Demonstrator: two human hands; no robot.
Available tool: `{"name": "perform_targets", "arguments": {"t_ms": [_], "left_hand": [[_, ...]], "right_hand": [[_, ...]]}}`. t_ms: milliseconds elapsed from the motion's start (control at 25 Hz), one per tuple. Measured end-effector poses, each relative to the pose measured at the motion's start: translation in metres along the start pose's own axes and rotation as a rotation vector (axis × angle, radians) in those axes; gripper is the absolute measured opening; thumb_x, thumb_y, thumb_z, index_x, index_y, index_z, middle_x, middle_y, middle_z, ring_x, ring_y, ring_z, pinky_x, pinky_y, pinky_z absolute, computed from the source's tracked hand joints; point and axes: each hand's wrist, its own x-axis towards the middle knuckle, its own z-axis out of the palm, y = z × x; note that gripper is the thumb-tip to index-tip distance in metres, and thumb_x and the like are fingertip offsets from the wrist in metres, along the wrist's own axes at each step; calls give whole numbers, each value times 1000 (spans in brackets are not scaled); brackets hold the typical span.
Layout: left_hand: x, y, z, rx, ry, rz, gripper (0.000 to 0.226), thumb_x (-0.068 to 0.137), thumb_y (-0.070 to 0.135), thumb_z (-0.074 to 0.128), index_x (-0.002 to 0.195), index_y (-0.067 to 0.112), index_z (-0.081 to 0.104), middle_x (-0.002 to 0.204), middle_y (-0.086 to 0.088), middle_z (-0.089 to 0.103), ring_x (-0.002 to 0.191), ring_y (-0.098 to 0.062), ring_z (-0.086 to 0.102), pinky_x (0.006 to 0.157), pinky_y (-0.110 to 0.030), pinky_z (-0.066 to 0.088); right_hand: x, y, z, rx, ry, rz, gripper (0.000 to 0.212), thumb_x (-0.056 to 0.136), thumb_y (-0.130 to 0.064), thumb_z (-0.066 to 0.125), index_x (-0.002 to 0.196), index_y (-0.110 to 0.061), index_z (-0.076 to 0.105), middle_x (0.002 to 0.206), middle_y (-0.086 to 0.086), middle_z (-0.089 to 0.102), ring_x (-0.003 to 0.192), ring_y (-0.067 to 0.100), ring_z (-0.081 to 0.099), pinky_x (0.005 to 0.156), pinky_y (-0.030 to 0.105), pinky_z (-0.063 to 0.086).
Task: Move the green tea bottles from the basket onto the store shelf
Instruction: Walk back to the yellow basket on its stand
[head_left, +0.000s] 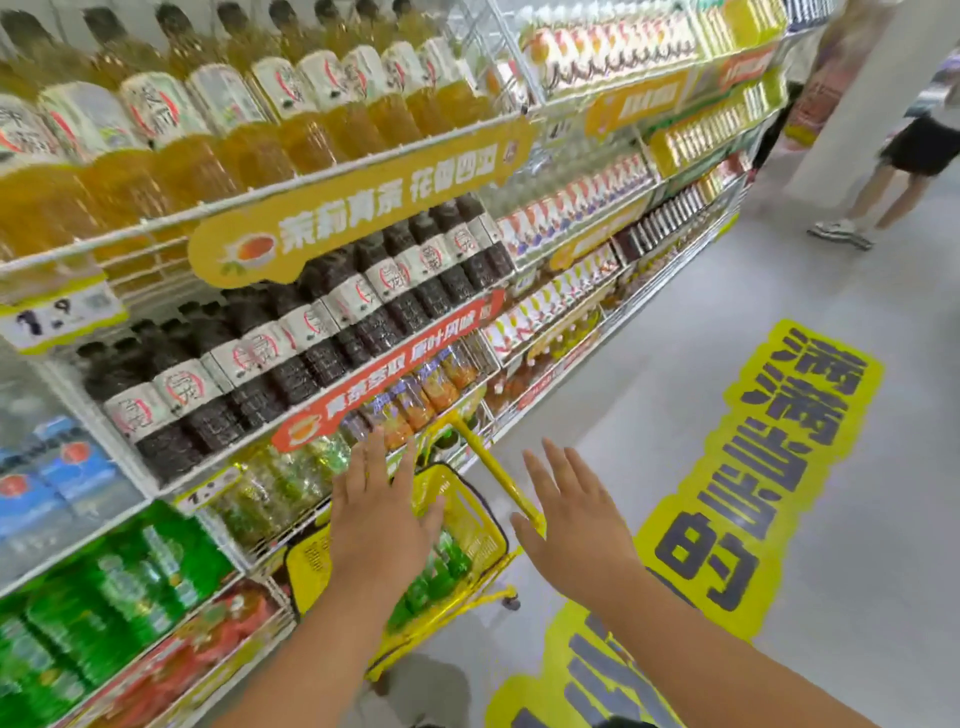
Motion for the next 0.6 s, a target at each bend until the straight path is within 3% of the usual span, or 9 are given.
{"name": "perform_targets", "arguments": {"t_ms": [240, 600], "left_hand": [[73, 20, -24, -32, 85, -70, 79, 96, 69, 35, 162, 37, 7, 171, -5, -7, 157, -30, -5, 126, -47, 3], [111, 29, 9, 75, 74, -414, 82, 95, 66, 39, 163, 31, 11, 171, -9, -2, 156, -32, 5, 125, -51, 15]], "right_hand": [[93, 19, -37, -25, 32, -117, 76, 103, -62, 26, 164, -27, -2, 172, 0, -9, 159, 24, -6, 126, 39, 5], [217, 34, 1, -89, -112, -463, 80, 101, -65, 29, 164, -25, -1, 172, 6, -7, 159, 27, -6, 128, 45, 7]]}}
